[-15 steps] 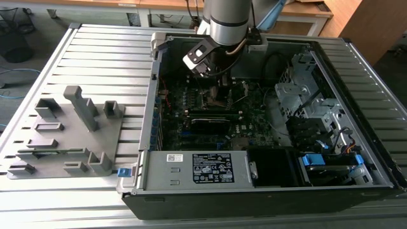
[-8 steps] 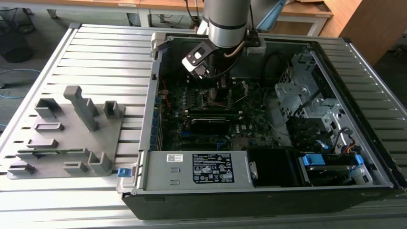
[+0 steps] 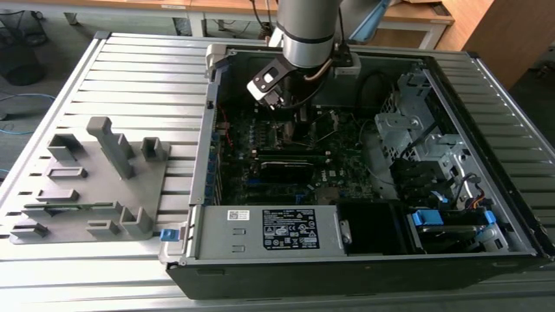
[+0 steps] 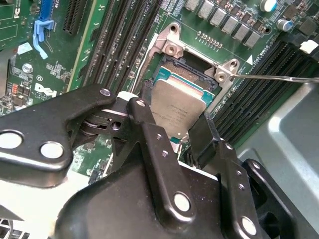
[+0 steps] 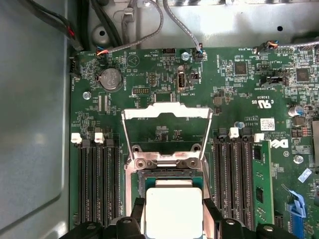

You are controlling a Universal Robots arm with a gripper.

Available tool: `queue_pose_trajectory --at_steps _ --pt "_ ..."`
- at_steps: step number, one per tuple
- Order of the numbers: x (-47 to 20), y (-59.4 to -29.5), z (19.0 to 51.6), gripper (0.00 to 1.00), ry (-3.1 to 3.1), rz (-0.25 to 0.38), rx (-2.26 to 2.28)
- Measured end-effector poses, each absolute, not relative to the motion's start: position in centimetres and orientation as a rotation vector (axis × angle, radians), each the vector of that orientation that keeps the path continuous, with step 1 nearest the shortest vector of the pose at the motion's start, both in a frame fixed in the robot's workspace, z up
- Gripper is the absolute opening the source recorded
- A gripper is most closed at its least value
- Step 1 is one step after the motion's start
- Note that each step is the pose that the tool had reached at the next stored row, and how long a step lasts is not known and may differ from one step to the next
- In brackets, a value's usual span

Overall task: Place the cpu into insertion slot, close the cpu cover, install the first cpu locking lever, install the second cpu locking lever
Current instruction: 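Place the cpu into insertion slot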

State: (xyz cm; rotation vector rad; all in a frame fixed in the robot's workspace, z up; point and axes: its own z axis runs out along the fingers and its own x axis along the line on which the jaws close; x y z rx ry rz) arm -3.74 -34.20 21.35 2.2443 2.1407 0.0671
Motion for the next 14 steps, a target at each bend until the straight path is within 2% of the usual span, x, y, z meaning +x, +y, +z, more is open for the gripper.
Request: queue_pose_trajectory --at_steps 14 --pt "-3.75 -34.20 20.65 0.54 2.142 0.067 2.244"
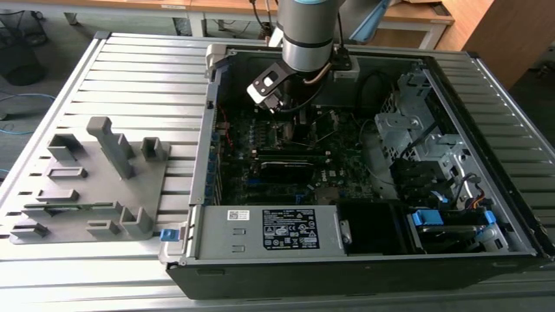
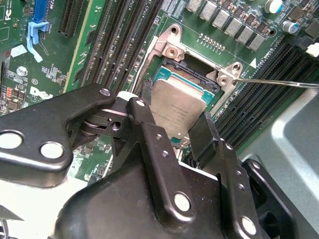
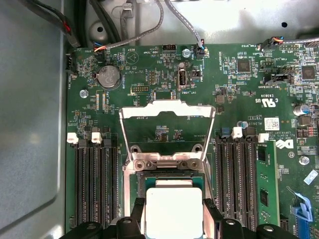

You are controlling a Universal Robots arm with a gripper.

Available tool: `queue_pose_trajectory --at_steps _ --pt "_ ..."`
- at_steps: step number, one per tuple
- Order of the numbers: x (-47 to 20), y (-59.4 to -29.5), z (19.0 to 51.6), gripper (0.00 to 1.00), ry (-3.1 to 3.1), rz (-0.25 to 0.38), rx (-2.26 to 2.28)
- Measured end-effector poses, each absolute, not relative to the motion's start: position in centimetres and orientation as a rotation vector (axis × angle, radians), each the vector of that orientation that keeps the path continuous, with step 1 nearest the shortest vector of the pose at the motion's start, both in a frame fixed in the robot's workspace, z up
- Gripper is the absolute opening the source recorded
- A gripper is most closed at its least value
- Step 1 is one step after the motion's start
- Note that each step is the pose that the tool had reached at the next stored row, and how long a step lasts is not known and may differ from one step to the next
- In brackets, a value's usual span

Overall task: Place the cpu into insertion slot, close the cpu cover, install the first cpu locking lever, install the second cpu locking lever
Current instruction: 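Place the cpu into insertion slot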

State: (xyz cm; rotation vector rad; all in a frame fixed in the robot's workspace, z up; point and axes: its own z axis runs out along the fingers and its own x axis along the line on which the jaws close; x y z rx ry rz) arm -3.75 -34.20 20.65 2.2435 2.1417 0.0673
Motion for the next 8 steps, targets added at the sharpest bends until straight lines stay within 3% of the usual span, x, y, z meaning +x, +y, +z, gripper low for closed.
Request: queue_pose_trajectory --at_steps 8 --pt "-3.75 -34.20 20.55 0.54 2.142 0.067 2.244"
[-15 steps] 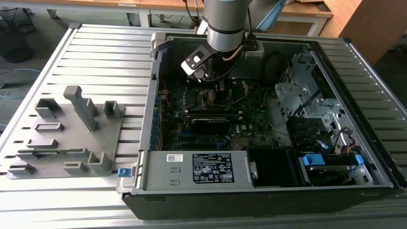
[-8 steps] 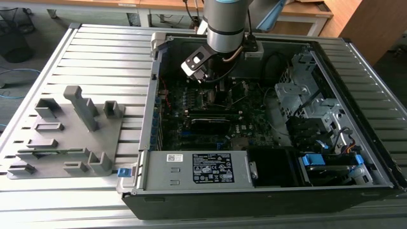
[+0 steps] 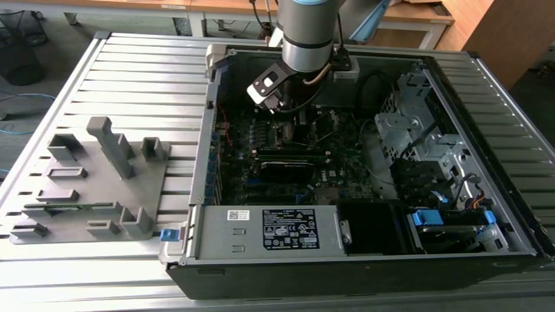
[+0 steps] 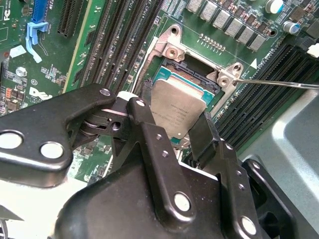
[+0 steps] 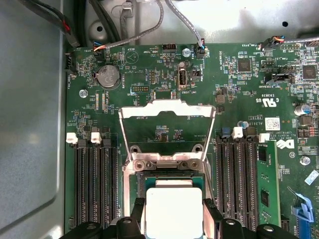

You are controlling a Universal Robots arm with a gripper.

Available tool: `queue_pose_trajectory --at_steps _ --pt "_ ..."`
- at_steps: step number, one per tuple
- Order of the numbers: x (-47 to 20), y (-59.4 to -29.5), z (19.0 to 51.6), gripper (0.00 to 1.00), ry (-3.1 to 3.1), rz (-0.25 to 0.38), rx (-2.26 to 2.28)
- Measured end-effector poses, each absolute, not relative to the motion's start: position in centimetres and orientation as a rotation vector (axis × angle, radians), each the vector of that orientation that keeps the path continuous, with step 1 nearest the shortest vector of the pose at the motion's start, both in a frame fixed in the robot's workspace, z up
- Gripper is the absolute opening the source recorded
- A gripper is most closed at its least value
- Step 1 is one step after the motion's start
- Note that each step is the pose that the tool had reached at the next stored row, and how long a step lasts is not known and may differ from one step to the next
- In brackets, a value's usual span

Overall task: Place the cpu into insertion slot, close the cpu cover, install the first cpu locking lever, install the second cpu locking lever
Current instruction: 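Place the cpu into insertion slot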

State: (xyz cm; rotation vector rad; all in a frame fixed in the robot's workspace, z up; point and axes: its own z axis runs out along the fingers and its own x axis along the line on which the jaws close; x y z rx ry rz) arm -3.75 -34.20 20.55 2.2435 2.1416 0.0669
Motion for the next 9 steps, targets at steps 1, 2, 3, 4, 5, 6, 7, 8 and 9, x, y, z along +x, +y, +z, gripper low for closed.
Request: queue_pose_trajectory --at_steps 1,2,3,4,5,6,7,8,9 --pt "-3.75 -34.20 20.55 0.54 2.142 0.067 2.244" --pt "-3.75 -34.20 20.55 0.54 2.142 0.067 2.243" --pt "-3.75 -34.20 20.55 0.54 2.142 0.067 2.243" --pt "-3.75 -34.20 20.54 0.54 2.142 0.067 2.244" --pt "-3.74 -34.19 20.49 0.54 2.142 0.068 2.244" --pt "-3.74 -34.19 20.44 0.54 2.142 0.068 2.244" --pt "-3.74 -34.19 20.40 0.54 2.142 0.067 2.244" --pt "-3.75 -34.20 20.38 0.54 2.142 0.067 2.243" --pt "-3.75 -34.20 20.37 0.54 2.142 0.067 2.243"
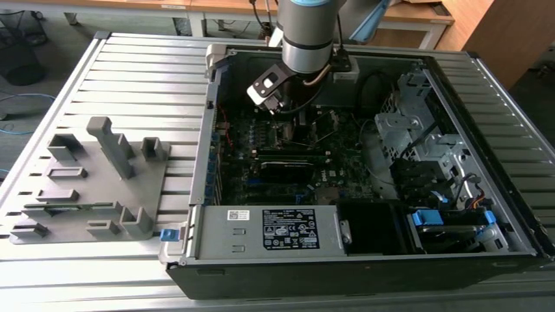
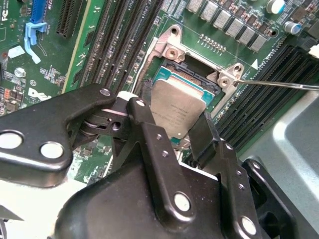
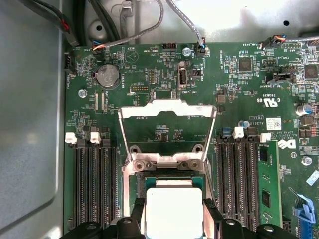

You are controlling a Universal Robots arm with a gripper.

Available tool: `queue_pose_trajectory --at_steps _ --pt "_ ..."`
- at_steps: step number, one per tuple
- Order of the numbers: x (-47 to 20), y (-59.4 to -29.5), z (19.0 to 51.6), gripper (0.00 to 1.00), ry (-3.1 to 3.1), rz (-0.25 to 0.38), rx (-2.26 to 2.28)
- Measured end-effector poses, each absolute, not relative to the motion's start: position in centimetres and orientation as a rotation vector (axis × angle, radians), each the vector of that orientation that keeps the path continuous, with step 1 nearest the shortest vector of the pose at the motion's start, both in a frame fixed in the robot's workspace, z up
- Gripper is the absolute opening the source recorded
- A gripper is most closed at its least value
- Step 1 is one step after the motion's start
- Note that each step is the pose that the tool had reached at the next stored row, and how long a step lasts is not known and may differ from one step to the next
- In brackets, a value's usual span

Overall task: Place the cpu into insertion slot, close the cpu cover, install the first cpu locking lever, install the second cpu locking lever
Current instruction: 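Place the cpu into insertion slot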

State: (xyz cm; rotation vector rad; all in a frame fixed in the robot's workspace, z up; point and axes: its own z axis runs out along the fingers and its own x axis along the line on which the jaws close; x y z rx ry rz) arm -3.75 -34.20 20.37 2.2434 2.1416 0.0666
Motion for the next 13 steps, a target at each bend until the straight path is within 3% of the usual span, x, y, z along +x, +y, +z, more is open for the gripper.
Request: queue_pose_trajectory --at_steps 13 --pt "-3.75 -34.10 20.02 0.54 2.142 0.067 2.243"
